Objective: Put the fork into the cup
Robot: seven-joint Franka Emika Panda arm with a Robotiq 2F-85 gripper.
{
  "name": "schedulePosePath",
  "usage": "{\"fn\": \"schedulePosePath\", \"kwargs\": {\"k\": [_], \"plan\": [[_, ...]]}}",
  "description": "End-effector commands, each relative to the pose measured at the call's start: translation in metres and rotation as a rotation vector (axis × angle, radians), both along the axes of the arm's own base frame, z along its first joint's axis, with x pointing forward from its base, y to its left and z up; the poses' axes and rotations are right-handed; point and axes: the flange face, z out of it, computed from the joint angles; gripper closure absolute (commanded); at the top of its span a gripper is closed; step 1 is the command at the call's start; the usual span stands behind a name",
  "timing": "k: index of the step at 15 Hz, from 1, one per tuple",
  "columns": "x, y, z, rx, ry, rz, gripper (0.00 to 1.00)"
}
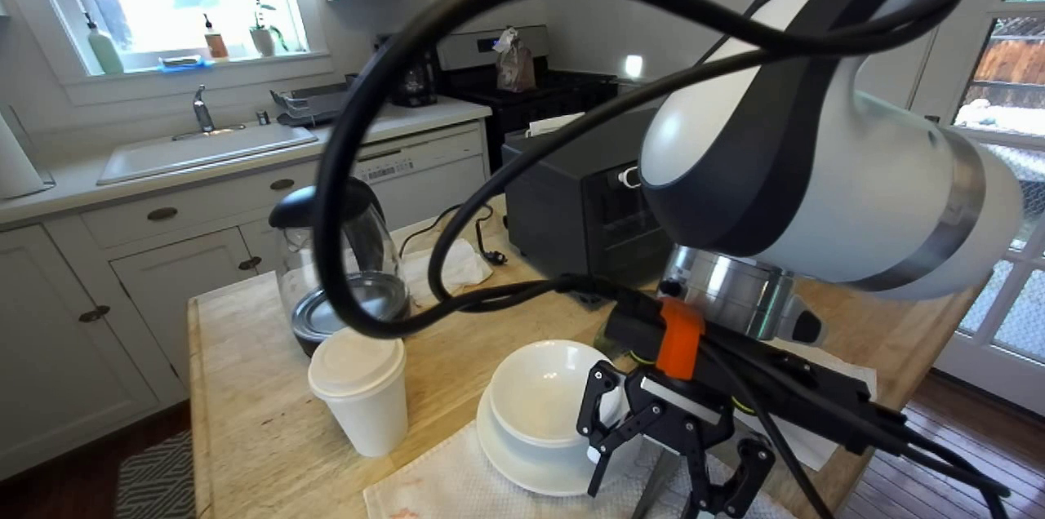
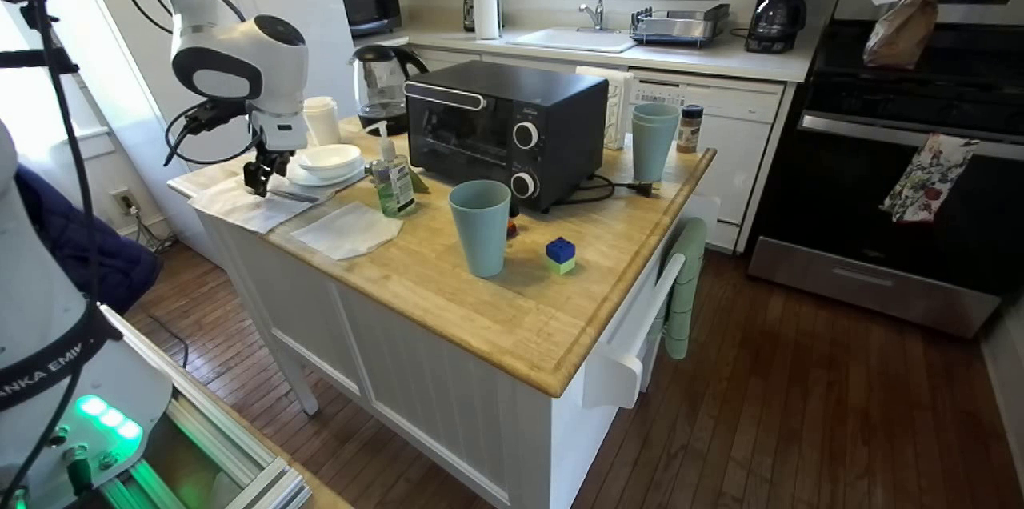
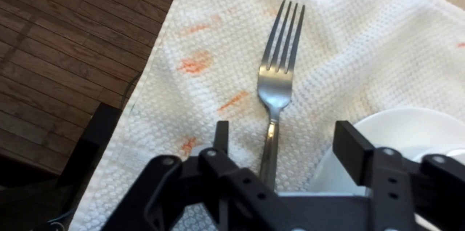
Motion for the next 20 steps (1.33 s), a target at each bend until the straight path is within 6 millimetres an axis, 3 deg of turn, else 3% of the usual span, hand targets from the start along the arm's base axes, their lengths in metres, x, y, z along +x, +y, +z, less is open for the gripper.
{"fn": "schedulePosePath", "kwargs": {"k": [1,2,9,10,12,20], "plan": [[0.0089,0.0034,-0.0058,0.005,-0.022,-0.006,0.36],[0.0096,0.0039,-0.0069,0.005,-0.022,-0.004,0.47],[0.0152,0.0049,-0.0049,0.009,-0.031,-0.001,0.97],[0.014,0.0052,-0.0065,0.008,-0.025,0.001,0.56],[0.0124,0.0048,-0.0106,0.002,-0.011,0.005,0.56],[0.0142,0.006,-0.0046,0.004,-0.05,0.01,0.03]]}}
